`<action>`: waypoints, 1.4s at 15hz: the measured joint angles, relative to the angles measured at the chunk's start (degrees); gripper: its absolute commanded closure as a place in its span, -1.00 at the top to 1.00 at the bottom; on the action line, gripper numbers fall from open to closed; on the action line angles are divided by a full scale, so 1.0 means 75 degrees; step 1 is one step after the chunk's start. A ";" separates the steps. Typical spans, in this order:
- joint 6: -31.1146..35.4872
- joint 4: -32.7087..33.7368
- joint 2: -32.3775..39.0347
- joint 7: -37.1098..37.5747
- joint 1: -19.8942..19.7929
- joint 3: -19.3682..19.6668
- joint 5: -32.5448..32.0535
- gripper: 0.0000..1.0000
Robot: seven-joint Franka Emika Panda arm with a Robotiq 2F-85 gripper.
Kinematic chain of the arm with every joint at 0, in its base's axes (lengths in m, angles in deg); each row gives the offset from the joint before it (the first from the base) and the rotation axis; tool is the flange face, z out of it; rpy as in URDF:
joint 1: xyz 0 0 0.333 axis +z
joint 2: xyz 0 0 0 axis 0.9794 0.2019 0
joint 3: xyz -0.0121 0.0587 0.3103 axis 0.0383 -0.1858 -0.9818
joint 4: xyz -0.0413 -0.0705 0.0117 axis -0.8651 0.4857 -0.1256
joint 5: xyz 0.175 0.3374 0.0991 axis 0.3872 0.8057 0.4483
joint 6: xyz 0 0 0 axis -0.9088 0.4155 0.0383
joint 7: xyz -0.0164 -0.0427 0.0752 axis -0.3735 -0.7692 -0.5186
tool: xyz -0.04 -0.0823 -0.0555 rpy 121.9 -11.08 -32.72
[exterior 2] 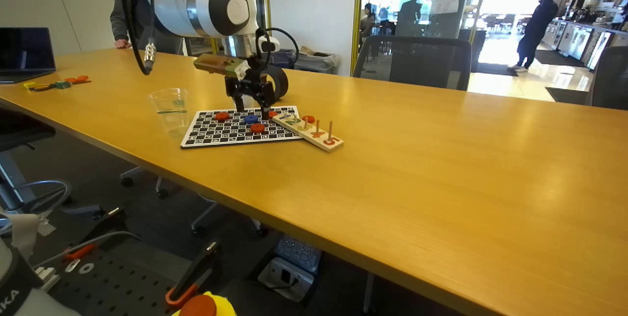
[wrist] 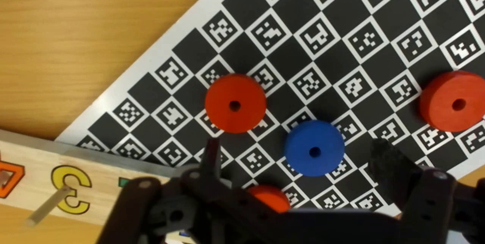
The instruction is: Put the orange circles into the white cup and the blue circles into the transparent cup.
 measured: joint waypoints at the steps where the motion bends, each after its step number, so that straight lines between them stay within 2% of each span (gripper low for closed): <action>1: 0.0060 0.0014 0.0062 -0.0079 0.0000 -0.0013 0.0109 1.00; 14: 0.0162 0.0237 0.0349 -0.0523 -0.0001 -0.0062 0.0545 1.00; 15: 0.0162 0.0260 0.0370 -0.0534 -0.0003 -0.0072 0.0554 0.50; 16: 0.0162 0.0285 0.0394 -0.0549 -0.0004 -0.0085 0.0573 0.47; 17: 0.0162 0.0299 0.0418 -0.0620 -0.0014 -0.0112 0.0660 0.35; 21: 0.0129 0.0322 0.0452 -0.1099 -0.0162 -0.0283 0.1176 -0.28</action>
